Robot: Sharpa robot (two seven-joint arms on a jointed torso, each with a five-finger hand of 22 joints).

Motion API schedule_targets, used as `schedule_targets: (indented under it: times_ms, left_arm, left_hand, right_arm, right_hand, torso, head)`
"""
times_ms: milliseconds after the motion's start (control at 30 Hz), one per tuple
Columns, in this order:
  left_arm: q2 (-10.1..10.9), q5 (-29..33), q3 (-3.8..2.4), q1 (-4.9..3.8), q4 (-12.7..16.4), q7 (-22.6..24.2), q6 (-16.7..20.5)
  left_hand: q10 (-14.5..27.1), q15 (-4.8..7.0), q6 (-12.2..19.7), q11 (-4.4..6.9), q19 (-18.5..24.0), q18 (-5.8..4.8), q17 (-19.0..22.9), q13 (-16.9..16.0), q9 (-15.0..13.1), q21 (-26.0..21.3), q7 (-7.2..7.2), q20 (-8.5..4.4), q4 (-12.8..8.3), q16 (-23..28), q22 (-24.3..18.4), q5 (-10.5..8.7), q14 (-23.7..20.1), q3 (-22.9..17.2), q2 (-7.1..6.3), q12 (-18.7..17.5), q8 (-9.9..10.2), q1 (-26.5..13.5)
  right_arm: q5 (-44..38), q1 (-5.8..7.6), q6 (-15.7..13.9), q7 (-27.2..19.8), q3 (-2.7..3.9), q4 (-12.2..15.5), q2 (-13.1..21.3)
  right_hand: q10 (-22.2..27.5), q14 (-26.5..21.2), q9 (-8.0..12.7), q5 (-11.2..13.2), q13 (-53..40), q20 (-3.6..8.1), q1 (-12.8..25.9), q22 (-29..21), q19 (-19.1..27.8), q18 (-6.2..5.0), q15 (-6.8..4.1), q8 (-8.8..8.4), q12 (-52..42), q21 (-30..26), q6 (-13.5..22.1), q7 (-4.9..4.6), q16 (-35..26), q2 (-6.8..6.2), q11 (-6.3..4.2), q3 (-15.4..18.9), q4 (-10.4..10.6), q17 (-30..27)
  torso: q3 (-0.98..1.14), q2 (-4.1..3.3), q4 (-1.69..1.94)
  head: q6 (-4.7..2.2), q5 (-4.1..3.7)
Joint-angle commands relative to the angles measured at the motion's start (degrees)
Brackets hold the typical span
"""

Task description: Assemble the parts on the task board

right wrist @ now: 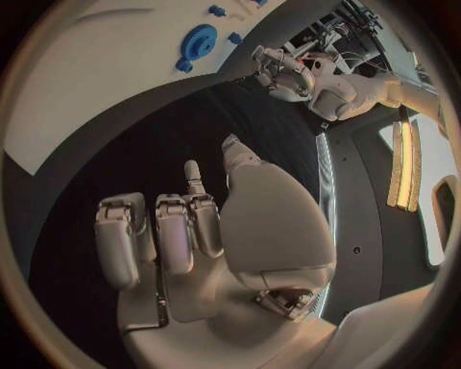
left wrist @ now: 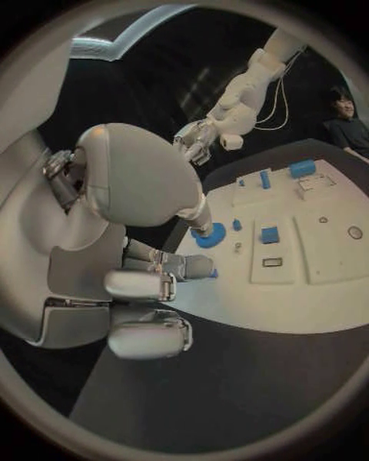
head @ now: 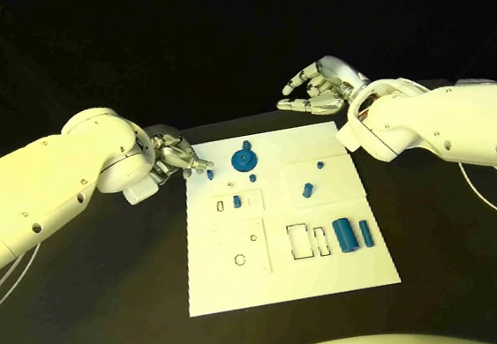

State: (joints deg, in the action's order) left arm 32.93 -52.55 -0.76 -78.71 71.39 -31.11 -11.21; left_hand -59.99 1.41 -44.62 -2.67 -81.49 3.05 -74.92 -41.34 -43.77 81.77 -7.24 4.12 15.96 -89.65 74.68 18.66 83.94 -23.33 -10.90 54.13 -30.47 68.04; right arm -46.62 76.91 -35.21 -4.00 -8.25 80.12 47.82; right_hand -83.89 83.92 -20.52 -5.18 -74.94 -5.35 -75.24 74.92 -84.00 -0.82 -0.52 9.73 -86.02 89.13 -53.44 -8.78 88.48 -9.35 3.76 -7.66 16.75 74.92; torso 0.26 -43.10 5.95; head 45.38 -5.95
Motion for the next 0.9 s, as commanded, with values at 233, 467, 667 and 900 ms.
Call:
schedule_targets:
  times_ms: [233,467,667,900]
  left_arm:
    - [-1.9,1.3,-0.17,-0.6,-5.9,3.4,-0.1]
    - [-4.4,-0.7,-0.1,-0.72,-10.8,3.3,-2.6]
    - [-6.2,-1.3,0.29,-0.71,-13.4,3.3,-5.4]
    - [-7.6,-1.4,0.84,-0.68,-15.1,3.6,-6.8]
  left_hand:
    - [0.0,-0.67,-0.3,-0.3,-0.3,0.33,-14.8,0.5,1.1,0.1,-0.23,0.63,0.7,-0.1,0.5,-0.25,5.9,0.9,-0.31,0.3,0.5,-0.3]
    - [-0.1,-0.72,-0.7,-0.3,-0.5,0.28,-14.8,0.9,1.7,0.2,-0.16,0.73,0.8,-0.2,0.8,-0.3,5.9,2.1,-0.26,0.5,0.5,-1.7]
    - [-0.1,-0.68,-0.9,-0.24,-0.5,0.28,-14.7,0.9,2.0,0.2,-0.07,0.73,0.7,-0.1,0.9,-0.43,5.9,2.7,-0.48,0.7,0.4,-2.2]
    - [-0.3,-0.61,-1.2,-0.14,-0.6,0.23,-14.7,0.8,2.3,0.4,0.07,0.69,0.8,-0.1,1.1,-0.8,5.9,3.7,-0.49,1.2,0.2,-3.2]
  right_arm:
    - [0.5,-0.02,-0.5,-1.5,0.0,0.0,0.2]
    - [0.5,-0.02,-0.6,-1.5,0.0,0.5,0.4]
    - [0.5,-0.02,-0.5,-1.5,0.01,0.8,0.5]
    - [0.5,-0.01,-0.5,-1.5,0.01,0.8,0.4]
  right_hand:
    - [-2.4,5.0,0.0,-0.3,-11.8,-0.38,0.3,14.0,-5.3,0.42,0.36,0.11,0.6,-0.6,0.4,-0.05,-0.4,0.37,0.36,0.5,-0.1,10.8]
    - [-2.3,5.0,0.0,-0.4,-11.8,-0.38,0.3,13.9,-5.2,0.38,0.36,0.12,0.7,-0.8,0.4,-0.05,-0.4,0.44,0.36,0.6,-0.1,10.7]
    - [-2.3,5.0,0.1,-0.6,-11.8,-0.38,0.3,13.9,-5.2,0.38,0.36,0.13,0.7,-0.8,0.4,-0.05,-0.4,0.53,0.36,0.6,-0.1,10.7]
    - [-2.3,4.9,0.1,-0.7,-11.8,-0.38,0.3,13.9,-5.2,0.37,0.36,0.14,0.7,-0.8,0.5,-0.05,-0.5,0.61,0.35,0.7,-0.1,10.7]
  torso:
    - [-0.05,-0.17,0.08]
    - [-0.07,-0.41,-0.1]
    - [-0.17,-0.79,-0.19]
    - [-0.19,-0.94,-0.18]
  head:
    - [-0.83,0.1]
    - [-0.87,0.6]
    - [-0.91,0.67]
    - [-0.91,0.77]
